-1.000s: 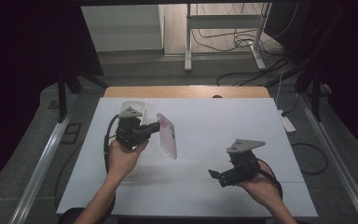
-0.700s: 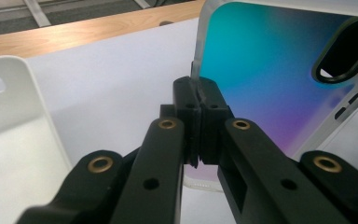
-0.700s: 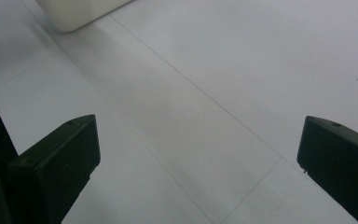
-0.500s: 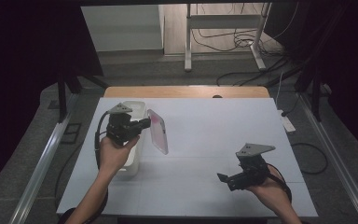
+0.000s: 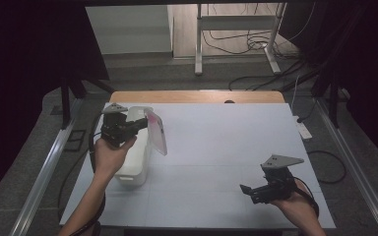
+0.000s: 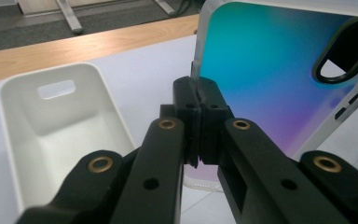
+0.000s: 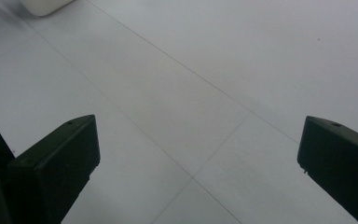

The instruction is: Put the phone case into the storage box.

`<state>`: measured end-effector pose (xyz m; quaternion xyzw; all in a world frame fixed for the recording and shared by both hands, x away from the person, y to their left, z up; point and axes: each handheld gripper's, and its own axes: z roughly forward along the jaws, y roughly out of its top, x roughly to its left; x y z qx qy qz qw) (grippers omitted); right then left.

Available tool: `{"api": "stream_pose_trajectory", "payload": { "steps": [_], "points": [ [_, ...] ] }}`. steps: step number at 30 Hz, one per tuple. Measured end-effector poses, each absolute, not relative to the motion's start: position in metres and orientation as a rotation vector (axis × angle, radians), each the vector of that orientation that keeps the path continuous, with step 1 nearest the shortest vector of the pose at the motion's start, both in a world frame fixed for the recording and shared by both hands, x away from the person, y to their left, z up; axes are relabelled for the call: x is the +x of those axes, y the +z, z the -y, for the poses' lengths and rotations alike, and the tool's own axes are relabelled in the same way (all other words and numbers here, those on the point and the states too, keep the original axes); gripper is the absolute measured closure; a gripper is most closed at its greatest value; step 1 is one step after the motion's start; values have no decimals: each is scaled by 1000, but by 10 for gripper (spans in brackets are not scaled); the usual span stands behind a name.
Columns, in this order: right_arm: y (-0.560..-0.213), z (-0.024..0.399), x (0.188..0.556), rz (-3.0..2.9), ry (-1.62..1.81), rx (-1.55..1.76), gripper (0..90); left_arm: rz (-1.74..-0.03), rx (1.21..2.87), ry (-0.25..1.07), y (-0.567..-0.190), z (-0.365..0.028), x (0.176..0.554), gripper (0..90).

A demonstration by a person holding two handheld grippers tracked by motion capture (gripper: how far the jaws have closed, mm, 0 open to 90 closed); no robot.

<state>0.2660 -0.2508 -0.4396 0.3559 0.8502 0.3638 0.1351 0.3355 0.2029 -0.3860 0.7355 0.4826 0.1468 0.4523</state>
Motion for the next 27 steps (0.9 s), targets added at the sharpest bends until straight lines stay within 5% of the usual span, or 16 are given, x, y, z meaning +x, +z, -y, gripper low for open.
{"api": "stream_pose_trajectory", "payload": {
  "steps": [27],
  "points": [
    [-448, 304, 249, -2345, 1004, 1229, 0, -1310, 1754, 417, -385, -242, 351, 882]
  ]
}}
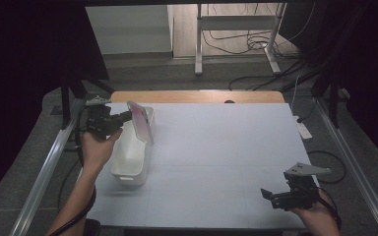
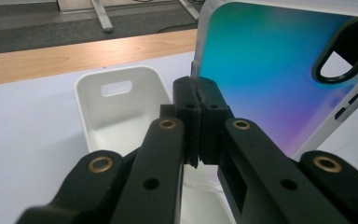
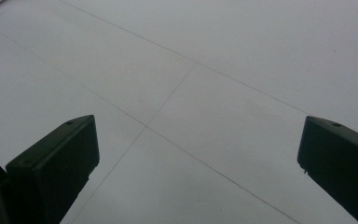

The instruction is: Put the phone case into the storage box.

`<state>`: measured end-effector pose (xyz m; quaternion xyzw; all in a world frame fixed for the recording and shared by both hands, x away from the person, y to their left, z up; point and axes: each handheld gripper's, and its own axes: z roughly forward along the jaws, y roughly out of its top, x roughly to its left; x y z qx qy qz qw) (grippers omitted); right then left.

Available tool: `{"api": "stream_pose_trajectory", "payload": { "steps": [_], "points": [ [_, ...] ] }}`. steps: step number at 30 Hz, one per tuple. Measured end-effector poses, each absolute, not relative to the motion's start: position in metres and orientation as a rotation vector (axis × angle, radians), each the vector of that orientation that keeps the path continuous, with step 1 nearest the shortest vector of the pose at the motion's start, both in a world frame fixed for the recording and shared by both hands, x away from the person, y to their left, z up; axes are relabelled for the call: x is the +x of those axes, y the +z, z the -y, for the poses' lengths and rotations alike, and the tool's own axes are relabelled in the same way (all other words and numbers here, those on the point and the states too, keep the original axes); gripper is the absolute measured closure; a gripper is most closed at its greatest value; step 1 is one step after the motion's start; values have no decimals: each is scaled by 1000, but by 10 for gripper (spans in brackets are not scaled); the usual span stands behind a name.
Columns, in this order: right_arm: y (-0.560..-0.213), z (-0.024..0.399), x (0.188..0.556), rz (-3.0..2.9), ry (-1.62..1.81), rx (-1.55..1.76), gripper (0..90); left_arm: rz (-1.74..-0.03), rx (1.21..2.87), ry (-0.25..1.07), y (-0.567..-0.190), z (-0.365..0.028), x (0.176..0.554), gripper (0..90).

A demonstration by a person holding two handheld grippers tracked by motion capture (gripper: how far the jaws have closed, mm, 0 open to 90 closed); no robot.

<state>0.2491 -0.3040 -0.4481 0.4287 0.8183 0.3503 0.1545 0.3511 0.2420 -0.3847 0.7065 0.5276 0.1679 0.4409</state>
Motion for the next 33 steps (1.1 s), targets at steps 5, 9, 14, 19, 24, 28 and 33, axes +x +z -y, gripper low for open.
{"api": "stream_pose_trajectory", "payload": {
  "steps": [5, 9, 14, 19, 24, 28, 33],
  "points": [
    [-446, 311, 243, -2316, 998, 1251, 0, -1329, 1746, 435, -383, -247, 355, 883],
    [-446, 315, 239, -2297, 1000, 1266, 0, -1341, 1743, 449, -381, -250, 358, 883],
    [-447, 319, 236, -2281, 987, 1297, 0, -1358, 1738, 465, -380, -254, 363, 883],
    [-447, 322, 233, -2266, 992, 1312, 0, -1376, 1730, 478, -380, -257, 369, 882],
    [-447, 323, 232, -2251, 996, 1312, 0, -1397, 1720, 490, -382, -259, 374, 882],
    [-446, 324, 231, -2242, 1013, 1312, 0, -1413, 1718, 501, -384, -259, 380, 883],
    [-446, 325, 230, -2235, 1026, 1301, 0, -1440, 1720, 511, -389, -257, 389, 882]
  ]
}}
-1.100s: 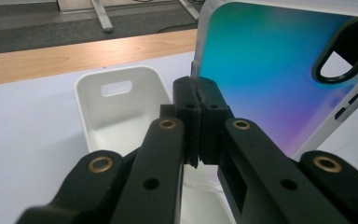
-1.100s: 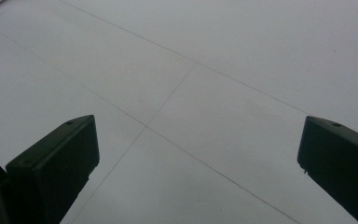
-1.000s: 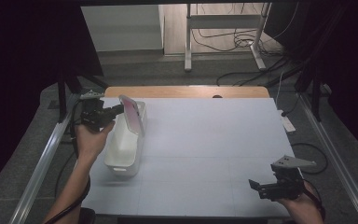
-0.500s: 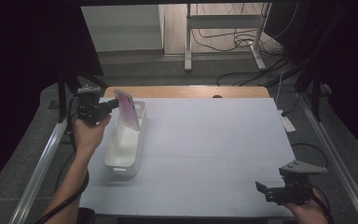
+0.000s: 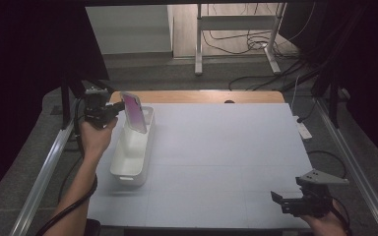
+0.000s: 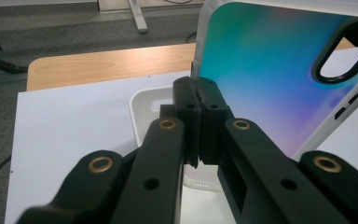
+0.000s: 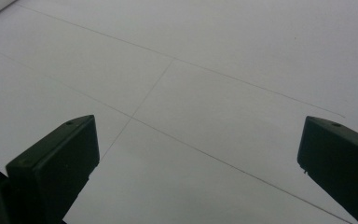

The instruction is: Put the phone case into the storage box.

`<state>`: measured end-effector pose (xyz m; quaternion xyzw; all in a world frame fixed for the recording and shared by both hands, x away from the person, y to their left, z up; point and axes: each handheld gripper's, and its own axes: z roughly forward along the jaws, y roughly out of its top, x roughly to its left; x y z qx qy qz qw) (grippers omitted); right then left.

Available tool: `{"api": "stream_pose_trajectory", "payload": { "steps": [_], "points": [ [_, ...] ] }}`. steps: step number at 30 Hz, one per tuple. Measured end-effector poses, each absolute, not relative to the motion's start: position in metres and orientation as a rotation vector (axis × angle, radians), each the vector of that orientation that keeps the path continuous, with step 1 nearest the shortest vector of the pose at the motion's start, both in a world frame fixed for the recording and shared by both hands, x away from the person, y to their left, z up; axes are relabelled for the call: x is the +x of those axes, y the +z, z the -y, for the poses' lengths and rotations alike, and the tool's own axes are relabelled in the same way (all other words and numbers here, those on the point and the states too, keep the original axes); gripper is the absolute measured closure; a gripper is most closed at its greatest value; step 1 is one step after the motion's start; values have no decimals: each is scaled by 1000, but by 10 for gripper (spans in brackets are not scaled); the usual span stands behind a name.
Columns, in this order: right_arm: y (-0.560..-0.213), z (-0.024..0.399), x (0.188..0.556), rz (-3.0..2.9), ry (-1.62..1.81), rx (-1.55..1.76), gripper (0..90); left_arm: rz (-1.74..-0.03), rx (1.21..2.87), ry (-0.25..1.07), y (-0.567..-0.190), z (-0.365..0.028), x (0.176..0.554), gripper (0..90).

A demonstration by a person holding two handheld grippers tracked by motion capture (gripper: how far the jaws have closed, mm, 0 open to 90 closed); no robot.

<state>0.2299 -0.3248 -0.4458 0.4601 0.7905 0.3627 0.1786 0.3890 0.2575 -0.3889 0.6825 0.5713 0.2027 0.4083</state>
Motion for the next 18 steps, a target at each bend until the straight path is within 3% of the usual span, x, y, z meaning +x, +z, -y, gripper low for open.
{"api": "stream_pose_trajectory", "payload": {
  "steps": [18],
  "points": [
    [-446, 324, 230, -2244, 1025, 1292, 0, -1500, 1692, 540, -410, -259, 415, 883]
  ]
}}
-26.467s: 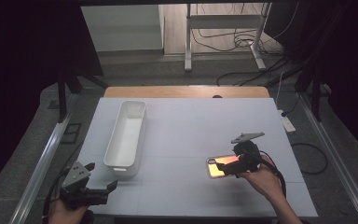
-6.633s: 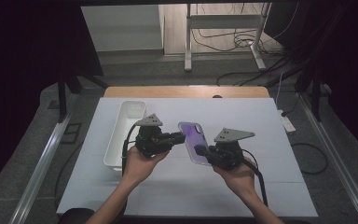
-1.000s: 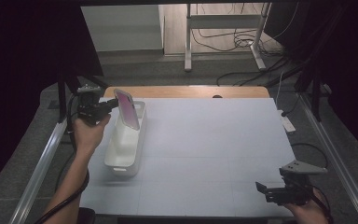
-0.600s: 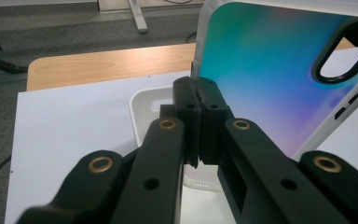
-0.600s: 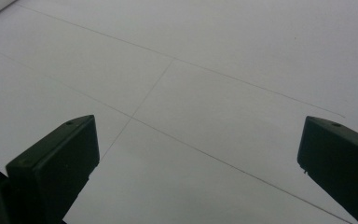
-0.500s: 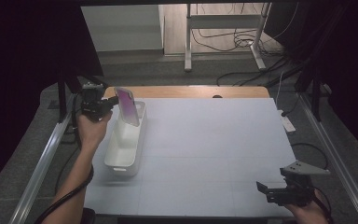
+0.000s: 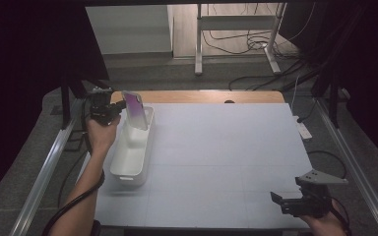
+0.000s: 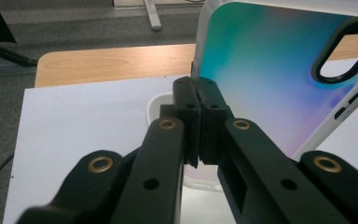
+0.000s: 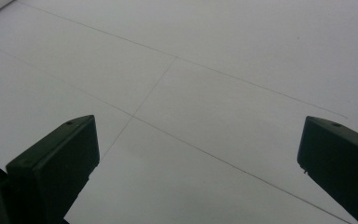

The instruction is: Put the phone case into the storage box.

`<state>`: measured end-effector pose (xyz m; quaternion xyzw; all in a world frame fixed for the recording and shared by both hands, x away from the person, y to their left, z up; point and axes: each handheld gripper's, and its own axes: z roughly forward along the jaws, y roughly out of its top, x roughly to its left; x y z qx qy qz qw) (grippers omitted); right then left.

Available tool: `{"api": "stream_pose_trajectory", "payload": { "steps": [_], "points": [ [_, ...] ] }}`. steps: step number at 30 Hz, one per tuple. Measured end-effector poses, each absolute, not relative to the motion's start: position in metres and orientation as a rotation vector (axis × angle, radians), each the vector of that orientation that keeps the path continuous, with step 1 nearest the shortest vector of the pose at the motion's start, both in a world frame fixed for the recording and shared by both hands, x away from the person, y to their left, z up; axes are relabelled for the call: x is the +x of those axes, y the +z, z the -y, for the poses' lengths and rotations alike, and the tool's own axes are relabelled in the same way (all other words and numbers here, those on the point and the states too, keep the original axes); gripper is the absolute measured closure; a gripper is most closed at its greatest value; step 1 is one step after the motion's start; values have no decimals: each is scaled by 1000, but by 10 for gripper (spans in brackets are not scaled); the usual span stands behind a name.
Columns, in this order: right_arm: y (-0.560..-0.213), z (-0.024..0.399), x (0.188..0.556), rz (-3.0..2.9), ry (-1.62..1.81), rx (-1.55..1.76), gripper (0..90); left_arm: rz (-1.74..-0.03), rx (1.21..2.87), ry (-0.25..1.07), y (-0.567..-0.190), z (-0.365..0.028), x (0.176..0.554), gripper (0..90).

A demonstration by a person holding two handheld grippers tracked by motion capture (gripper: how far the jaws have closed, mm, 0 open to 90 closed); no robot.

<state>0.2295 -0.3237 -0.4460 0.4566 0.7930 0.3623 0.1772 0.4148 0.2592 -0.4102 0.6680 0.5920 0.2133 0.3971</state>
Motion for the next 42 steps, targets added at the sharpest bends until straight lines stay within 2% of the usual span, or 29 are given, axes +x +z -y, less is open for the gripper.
{"api": "stream_pose_trajectory", "payload": {
  "steps": [27, 42],
  "points": [
    [-447, 324, 230, -2253, 1022, 1293, 0, -1586, 1656, 546, -432, -260, 442, 881],
    [-447, 324, 230, -2254, 1019, 1293, 0, -1614, 1689, 560, -439, -251, 459, 881]
  ]
}}
